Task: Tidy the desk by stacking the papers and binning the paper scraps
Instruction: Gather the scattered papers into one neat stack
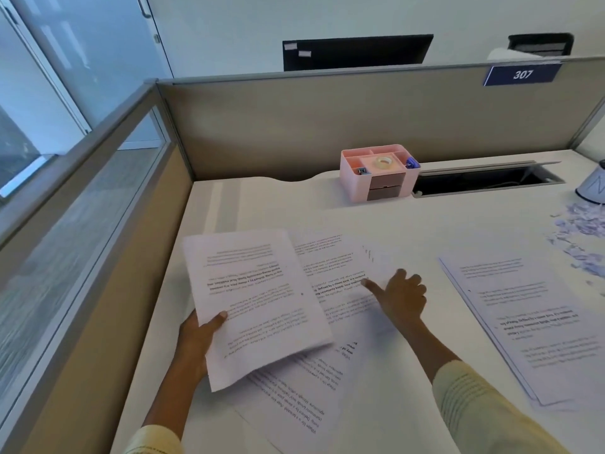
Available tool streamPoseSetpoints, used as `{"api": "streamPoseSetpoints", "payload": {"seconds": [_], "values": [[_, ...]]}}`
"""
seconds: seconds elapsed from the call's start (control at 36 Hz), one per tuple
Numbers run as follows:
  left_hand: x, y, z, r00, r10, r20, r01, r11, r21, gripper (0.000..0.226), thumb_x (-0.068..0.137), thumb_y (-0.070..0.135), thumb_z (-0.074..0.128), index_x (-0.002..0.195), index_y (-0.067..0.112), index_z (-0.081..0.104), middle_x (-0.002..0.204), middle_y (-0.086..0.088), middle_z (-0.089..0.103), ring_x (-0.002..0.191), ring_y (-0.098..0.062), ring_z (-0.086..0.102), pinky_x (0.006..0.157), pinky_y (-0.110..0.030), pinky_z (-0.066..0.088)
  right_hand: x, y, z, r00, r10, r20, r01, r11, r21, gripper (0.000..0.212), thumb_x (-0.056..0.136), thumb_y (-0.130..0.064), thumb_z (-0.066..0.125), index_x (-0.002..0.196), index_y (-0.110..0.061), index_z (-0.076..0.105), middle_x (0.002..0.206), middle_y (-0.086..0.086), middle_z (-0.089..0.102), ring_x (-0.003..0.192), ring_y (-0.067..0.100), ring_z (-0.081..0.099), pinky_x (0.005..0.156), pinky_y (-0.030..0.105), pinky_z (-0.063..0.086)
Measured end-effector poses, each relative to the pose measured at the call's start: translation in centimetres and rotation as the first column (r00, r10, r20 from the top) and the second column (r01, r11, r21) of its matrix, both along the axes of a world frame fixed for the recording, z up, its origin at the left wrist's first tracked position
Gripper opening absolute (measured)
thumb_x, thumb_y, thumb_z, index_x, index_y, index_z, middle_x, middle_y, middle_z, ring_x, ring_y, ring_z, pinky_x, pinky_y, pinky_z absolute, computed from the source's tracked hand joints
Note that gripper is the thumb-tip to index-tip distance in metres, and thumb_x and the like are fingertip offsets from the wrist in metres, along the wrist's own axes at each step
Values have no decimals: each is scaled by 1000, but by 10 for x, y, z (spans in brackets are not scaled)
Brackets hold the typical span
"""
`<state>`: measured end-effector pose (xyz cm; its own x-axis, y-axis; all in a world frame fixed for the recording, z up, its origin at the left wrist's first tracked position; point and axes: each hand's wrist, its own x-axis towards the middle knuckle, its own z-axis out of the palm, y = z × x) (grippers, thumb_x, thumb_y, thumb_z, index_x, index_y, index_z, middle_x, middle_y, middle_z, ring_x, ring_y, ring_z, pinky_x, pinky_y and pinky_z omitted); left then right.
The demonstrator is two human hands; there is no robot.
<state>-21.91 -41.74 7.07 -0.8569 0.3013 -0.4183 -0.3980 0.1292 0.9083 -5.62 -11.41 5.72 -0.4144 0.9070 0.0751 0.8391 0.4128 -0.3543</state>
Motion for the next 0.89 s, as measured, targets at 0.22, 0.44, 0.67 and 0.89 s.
{"api": "streamPoseSetpoints", "payload": {"seconds": [0.22, 0.44, 0.67, 0.89], "values": [[-2, -7, 2, 995, 87, -44, -86, 996, 39, 38, 91, 7, 60, 128, 16, 53, 116, -5, 61, 93, -20, 59, 69, -30, 47, -26, 16, 6, 985, -110, 130, 152, 915, -373, 110, 51, -51, 88, 128, 6, 34, 120, 18, 46, 108, 29, 52, 82, 37, 49], [-6, -8, -5, 989, 137, -53, -137, 991, 6, 37, 90, 10, 63, 125, 17, 54, 118, -10, 62, 104, -33, 58, 86, -47, 49, -24, 44, -7, 968, -245, 54, 239, 834, -497, 73, 57, -38, 89, 112, -6, 53, 111, 15, 60, 107, 32, 55, 90, 39, 39], [-11, -6, 0, 985, 132, -112, -133, 991, -2, 37, 90, 10, 63, 126, 15, 55, 117, -7, 62, 104, -31, 58, 89, -47, 48, -4, 58, 10, 892, -169, -420, -72, 863, -500, 34, 63, -12, 86, 86, -8, 62, 85, 7, 60, 80, 21, 54, 65, 26, 39], [-20, 1, 13, 965, 144, -219, -156, 987, -40, 30, 92, 13, 62, 121, 16, 56, 115, -8, 62, 101, -31, 59, 88, -49, 49, 2, 73, 94, 755, 62, -652, -354, 877, -326, 16, 73, -8, 78, 83, -6, 65, 69, -3, 69, 53, 1, 62, 50, 12, 46]]}}
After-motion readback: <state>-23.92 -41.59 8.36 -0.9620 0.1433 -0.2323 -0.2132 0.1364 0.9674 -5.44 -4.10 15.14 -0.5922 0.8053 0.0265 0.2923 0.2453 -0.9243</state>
